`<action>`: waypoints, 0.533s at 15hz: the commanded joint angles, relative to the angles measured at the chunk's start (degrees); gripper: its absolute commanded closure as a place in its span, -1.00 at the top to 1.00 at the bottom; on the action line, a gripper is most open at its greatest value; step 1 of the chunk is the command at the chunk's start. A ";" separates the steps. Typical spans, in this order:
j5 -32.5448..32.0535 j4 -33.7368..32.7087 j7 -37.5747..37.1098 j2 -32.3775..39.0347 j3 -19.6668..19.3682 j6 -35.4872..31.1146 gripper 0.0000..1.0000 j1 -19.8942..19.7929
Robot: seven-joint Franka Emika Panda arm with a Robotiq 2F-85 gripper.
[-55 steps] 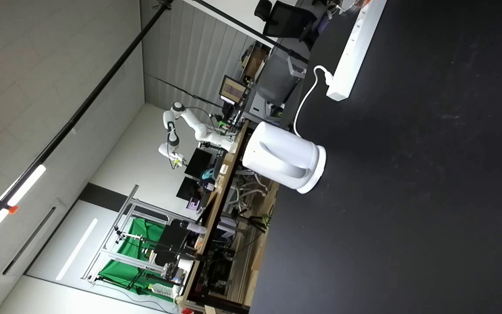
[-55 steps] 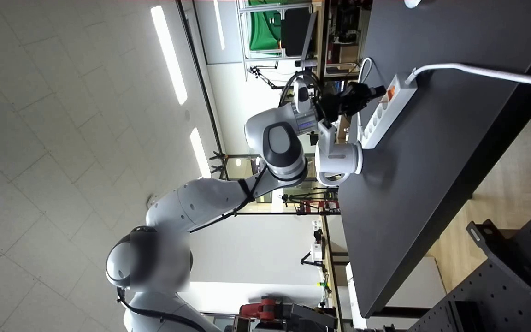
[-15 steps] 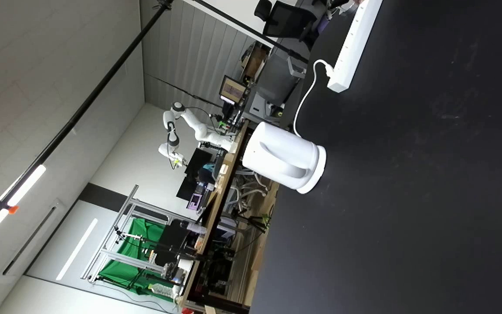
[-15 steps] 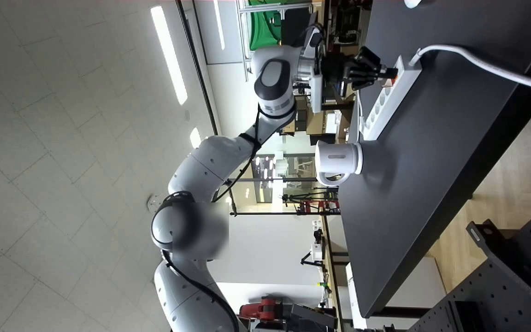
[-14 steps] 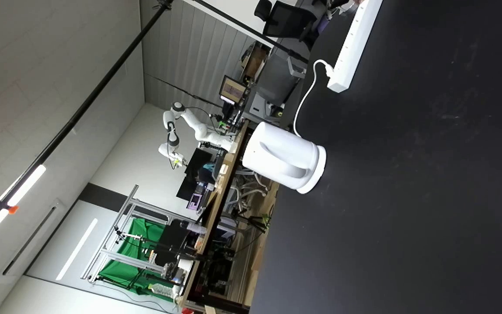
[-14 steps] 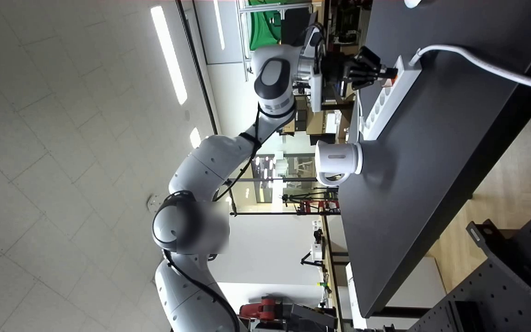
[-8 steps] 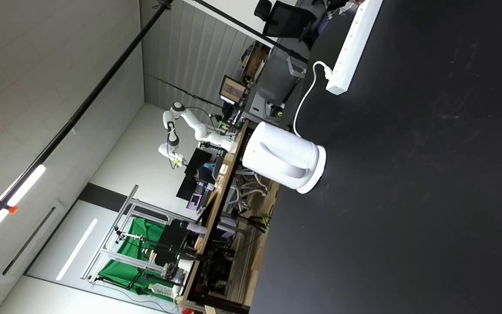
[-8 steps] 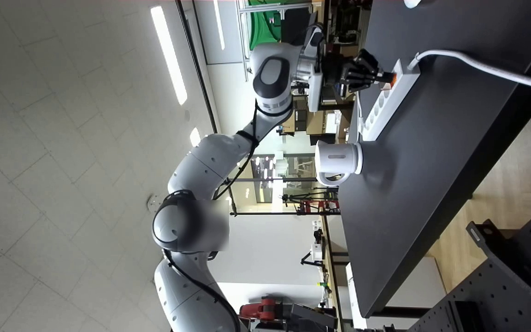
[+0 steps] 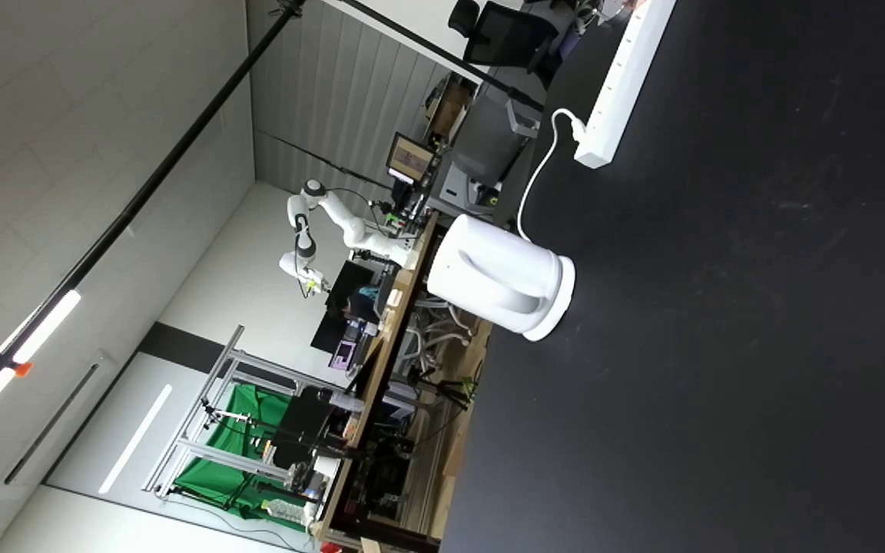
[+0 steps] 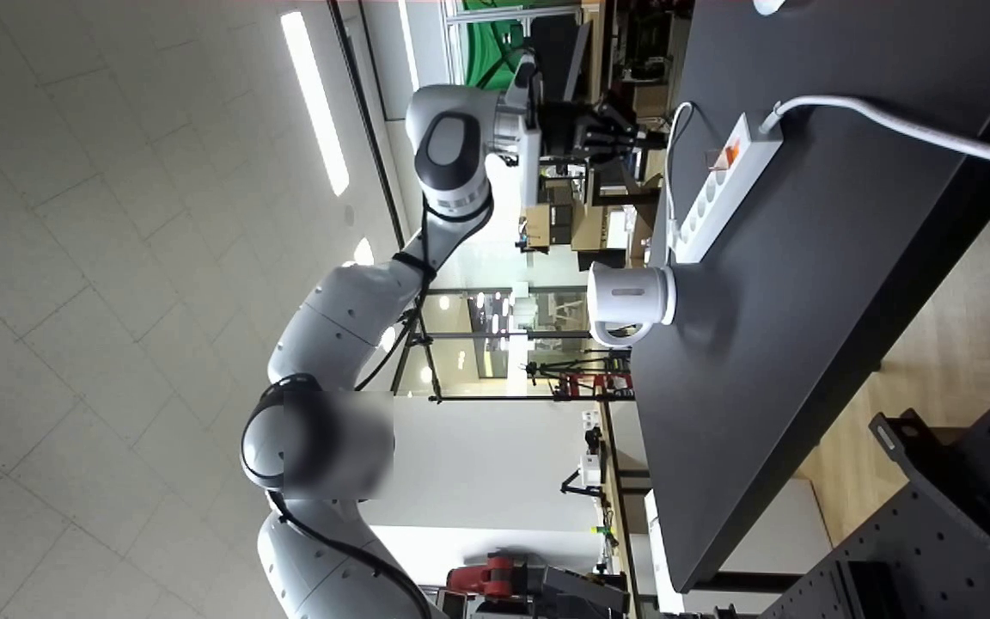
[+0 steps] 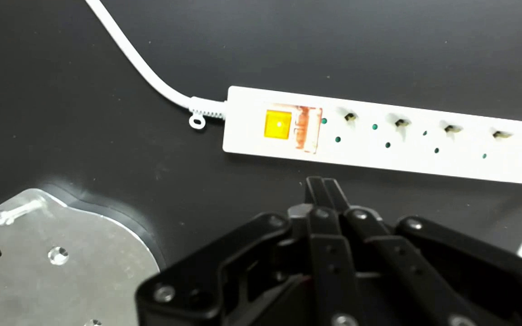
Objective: Press the switch button of the extension cord
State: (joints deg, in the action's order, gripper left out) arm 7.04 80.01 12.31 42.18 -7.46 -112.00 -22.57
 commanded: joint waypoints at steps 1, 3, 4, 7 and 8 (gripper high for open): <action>-0.46 6.36 -0.12 -6.26 -0.46 -3.77 -0.46 0.60; -1.06 8.96 -0.23 -8.44 -0.74 -6.42 -0.21 1.05; -1.14 10.10 -0.31 -9.36 -0.82 -7.53 -0.09 1.17; -1.31 13.08 -0.83 -11.47 -1.19 -10.20 0.35 1.68; -1.39 13.89 -0.96 -12.02 -1.34 -10.80 0.47 1.84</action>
State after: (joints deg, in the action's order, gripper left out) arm 6.63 89.20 12.34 33.79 -7.94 -120.44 -21.72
